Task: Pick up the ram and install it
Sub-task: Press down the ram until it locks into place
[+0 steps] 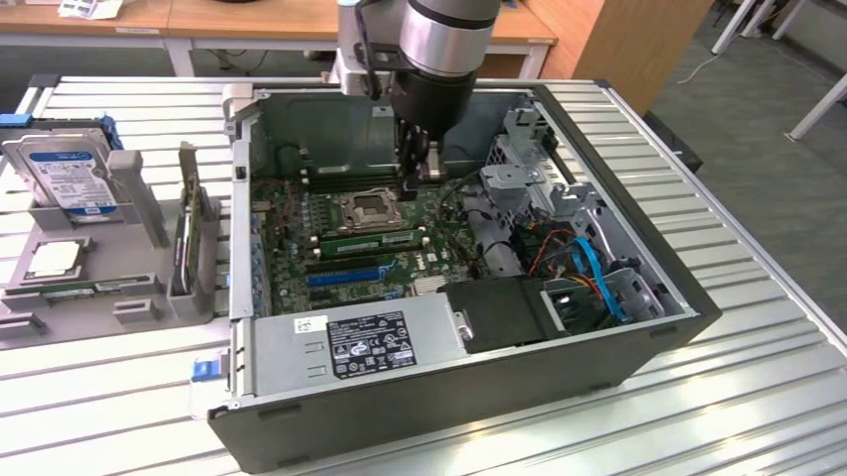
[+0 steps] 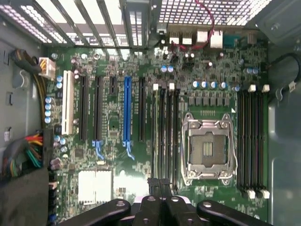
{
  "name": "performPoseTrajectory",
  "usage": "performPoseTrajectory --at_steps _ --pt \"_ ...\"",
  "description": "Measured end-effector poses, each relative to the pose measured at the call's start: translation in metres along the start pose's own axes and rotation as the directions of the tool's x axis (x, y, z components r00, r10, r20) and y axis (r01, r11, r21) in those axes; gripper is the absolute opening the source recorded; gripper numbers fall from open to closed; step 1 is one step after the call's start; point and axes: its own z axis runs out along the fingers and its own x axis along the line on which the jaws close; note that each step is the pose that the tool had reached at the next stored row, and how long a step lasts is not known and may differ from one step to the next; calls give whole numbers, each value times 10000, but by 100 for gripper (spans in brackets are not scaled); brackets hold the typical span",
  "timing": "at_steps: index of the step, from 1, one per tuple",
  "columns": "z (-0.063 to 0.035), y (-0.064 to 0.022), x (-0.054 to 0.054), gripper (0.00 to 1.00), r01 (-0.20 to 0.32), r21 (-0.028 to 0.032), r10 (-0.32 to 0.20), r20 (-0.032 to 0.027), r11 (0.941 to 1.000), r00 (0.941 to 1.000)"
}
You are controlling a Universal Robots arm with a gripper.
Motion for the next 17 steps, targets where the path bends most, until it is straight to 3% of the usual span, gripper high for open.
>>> performPoseTrajectory --at_steps 11,17 --pt "-9 -211 -2 10 0 -12 0 1 10000 10000" --pt "-11 -250 -3 10 0 -14 0 0 10000 10000"
